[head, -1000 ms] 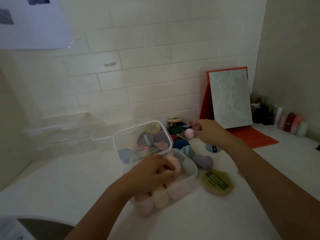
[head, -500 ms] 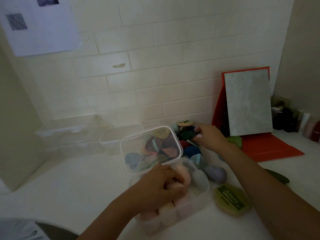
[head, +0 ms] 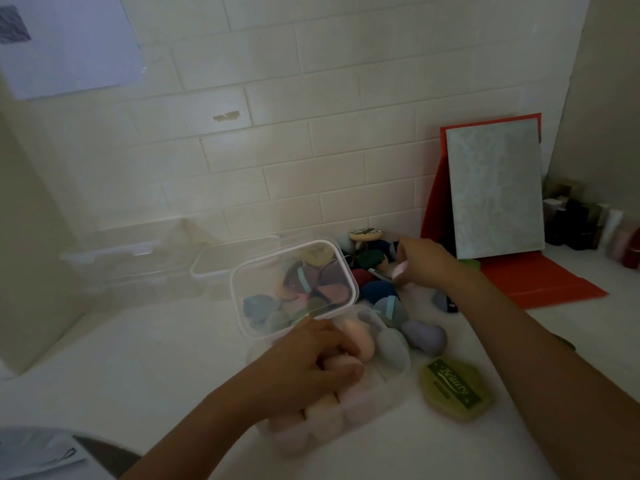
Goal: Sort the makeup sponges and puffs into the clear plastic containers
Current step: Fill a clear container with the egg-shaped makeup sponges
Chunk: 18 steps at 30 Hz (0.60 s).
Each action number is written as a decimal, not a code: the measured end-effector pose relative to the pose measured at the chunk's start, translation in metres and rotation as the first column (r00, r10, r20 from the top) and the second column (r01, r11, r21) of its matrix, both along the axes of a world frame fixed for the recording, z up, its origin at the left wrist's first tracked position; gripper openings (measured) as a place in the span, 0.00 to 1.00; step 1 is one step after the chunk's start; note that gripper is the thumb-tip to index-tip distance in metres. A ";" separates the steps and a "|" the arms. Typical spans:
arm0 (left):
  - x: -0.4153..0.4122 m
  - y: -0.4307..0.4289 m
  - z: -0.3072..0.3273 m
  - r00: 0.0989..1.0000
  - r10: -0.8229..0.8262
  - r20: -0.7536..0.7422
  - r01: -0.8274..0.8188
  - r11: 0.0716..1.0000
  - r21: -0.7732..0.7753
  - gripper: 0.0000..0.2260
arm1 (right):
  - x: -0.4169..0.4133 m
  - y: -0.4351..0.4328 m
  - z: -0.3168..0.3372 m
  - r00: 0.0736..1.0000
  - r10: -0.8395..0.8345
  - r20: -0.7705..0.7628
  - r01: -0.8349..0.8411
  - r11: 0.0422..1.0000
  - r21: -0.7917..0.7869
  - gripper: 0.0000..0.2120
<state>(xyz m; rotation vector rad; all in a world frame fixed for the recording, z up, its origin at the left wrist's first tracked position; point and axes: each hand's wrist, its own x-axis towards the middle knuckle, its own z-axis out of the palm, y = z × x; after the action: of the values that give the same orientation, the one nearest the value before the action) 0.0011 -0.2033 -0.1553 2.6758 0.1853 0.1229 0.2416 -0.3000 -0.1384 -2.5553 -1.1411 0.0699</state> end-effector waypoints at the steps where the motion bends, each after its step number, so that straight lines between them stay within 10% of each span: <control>1: 0.000 0.000 -0.001 1.000 0.001 -0.003 -0.001 1.000 0.010 0.14 | -0.001 -0.002 0.003 1.000 0.007 -0.028 -0.007 1.000 0.024 0.24; 11: -0.002 -0.004 0.002 1.000 -0.007 -0.013 0.007 1.000 0.026 0.13 | -0.036 -0.022 0.061 0.985 0.148 -0.084 -0.119 0.952 0.280 0.19; 18: -0.002 -0.005 0.004 0.999 -0.040 -0.008 0.040 0.997 0.063 0.12 | -0.077 -0.042 0.084 0.855 0.471 -0.216 -0.486 0.874 -0.018 0.14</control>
<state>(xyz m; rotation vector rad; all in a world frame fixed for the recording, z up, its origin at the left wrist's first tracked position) -0.0013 -0.2079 -0.1514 2.7411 0.1318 0.1083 0.1646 -0.3420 -0.0542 -2.1908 -1.6841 0.4926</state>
